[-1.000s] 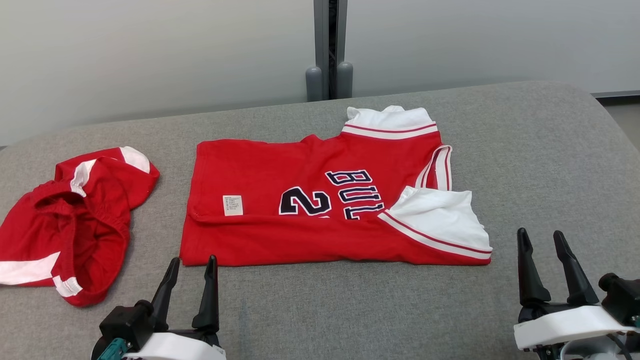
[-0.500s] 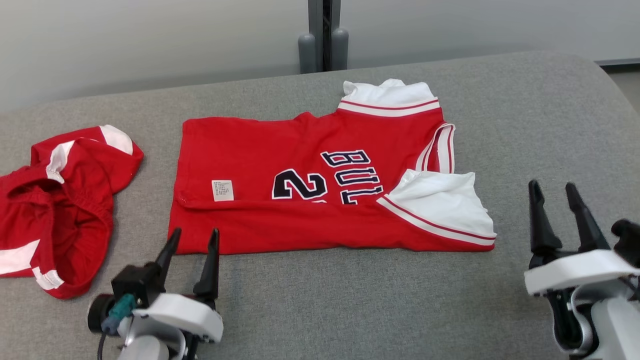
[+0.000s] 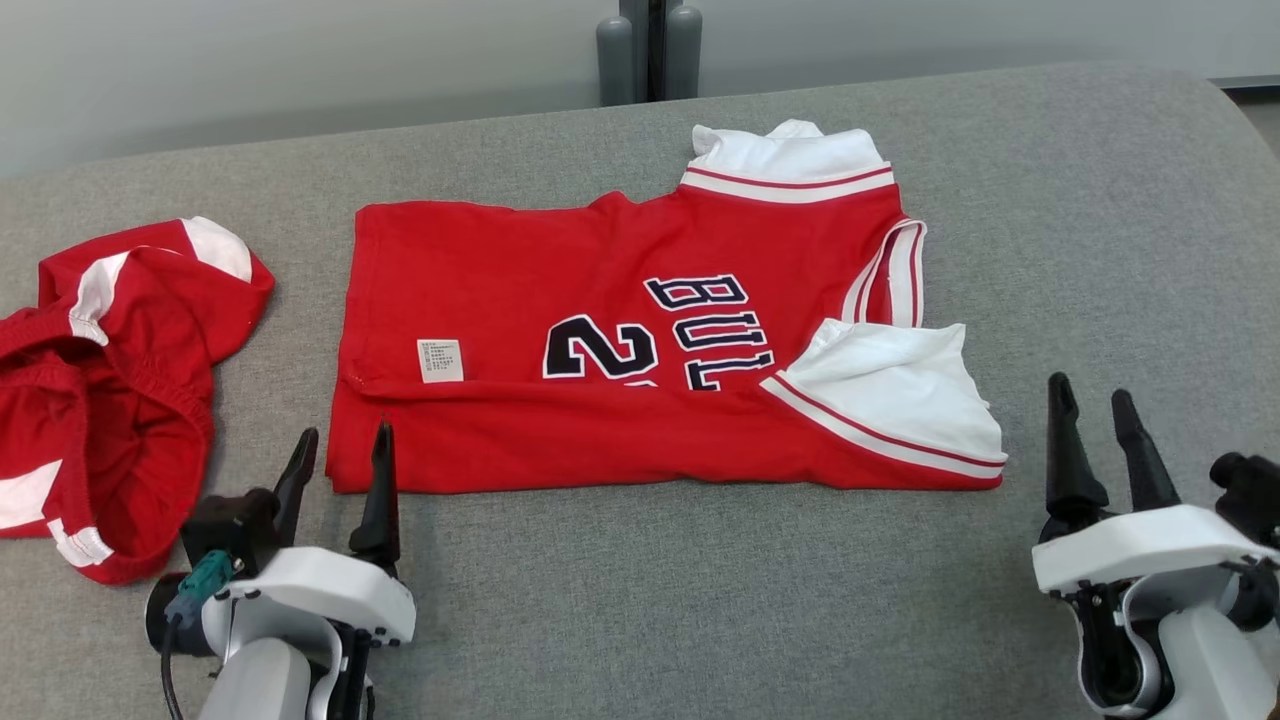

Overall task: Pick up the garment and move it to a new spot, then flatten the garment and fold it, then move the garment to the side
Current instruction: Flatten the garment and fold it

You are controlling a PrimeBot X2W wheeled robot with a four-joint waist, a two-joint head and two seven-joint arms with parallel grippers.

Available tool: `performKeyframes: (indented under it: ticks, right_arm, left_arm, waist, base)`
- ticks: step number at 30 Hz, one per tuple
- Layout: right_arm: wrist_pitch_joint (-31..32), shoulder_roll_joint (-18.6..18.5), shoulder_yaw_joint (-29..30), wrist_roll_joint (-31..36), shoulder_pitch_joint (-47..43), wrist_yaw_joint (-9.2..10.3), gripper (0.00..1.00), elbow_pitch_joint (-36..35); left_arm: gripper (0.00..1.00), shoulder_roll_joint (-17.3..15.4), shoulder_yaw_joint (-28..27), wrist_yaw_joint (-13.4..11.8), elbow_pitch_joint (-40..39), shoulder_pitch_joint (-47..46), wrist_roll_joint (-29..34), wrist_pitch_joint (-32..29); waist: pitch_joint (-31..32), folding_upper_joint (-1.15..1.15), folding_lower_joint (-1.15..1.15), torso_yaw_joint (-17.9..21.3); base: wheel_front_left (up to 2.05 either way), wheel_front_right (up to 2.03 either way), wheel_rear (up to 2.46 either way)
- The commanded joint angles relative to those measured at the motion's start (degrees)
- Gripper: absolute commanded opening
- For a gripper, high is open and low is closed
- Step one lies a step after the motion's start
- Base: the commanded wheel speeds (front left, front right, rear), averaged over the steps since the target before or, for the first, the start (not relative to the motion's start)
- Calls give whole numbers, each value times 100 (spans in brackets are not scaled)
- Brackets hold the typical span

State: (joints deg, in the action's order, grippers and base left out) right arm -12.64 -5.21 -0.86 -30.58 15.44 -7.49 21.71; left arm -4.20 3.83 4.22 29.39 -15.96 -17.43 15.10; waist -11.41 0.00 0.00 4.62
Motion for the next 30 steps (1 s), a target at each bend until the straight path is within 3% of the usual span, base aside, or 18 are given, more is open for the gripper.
performKeyframes:
  ticks: [1, 14, 30]
  right_arm:
    - [-53, 21, -21, -115, -128, -3, 100, 47]
    - [398, 44, -286, -599, -194, -4, 100, 419]
    - [561, -17, -642, -986, -36, -3, 100, 603]
  left_arm:
    - [100, -4, -52, -25, 50, 103, -43, 4]
    - [100, 15, -127, -49, 966, -29, -234, -6]
    - [100, 52, -10, 221, 1348, -413, -447, -3]
  waist:
    - [3, 0, 0, 4]
    - [-105, 0, 0, 3]
    - [-237, 0, 0, -29]
  base:
    - [0, 0, 0]
    - [0, 0, 0]
    - [0, 0, 0]
